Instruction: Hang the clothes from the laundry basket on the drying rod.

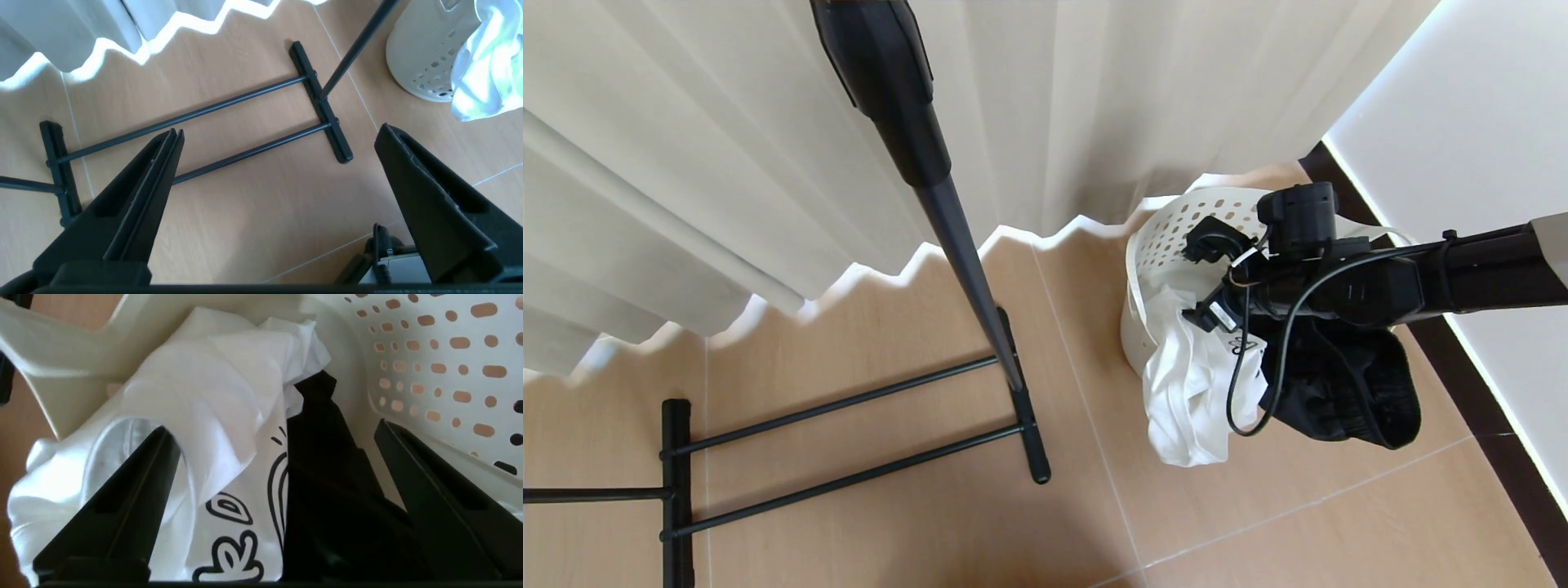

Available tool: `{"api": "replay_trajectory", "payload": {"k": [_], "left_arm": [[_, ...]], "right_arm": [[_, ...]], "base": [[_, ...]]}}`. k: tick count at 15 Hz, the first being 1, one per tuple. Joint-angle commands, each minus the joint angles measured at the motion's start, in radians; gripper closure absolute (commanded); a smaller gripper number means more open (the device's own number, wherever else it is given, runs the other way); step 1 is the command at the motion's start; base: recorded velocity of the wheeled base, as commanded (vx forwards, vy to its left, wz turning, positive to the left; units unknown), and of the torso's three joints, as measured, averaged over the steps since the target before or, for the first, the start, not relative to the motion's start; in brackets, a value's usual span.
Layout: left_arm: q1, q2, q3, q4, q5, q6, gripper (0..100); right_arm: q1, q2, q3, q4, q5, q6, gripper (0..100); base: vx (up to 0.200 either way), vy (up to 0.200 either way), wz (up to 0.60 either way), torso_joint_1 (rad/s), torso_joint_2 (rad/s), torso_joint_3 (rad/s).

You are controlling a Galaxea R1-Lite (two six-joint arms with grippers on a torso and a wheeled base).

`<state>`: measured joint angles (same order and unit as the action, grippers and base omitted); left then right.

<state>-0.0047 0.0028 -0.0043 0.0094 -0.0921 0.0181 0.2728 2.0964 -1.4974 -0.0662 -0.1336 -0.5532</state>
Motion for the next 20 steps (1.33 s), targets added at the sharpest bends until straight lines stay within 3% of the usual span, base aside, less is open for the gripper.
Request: {"api": "replay_trajectory", "payload": {"k": [1,10,11,19,20], "left_arm": [[0.0,0.0,0.001,0.0,0.0,0.0,0],[0.0,0.0,0.0,0.0,0.0,0.0,0],[0.0,0.0,0.0,0.0,0.0,0.0,0],[0.0,0.0,0.001,0.0,0.0,0.0,0],[0.0,0.0,0.001,0.0,0.0,0.0,0]], "right_arm": [[0.0,0.019,-0.023,0.0,-0.003,-0.001,0],[0.022,0.021,-0.066,-0.001,0.006,0.006,0],[0.022,0.021,-0.064,-0.001,0.006,0.012,100],[0.023,0.008,-0.03,-0.001,0.012,0.041,100],[0.026,-0.079,0.046,-0.009,0.052,0.13,100]], "base": [[0.0,0.0,0.0,0.0,0.0,0.0],[0.0,0.0,0.0,0.0,0.0,0.0],[0.0,0.0,0.0,0.0,0.0,0.0],[0.0,0.0,0.0,0.0,0.0,0.0],[0.0,0.0,0.0,0.0,0.0,0.0]]}}
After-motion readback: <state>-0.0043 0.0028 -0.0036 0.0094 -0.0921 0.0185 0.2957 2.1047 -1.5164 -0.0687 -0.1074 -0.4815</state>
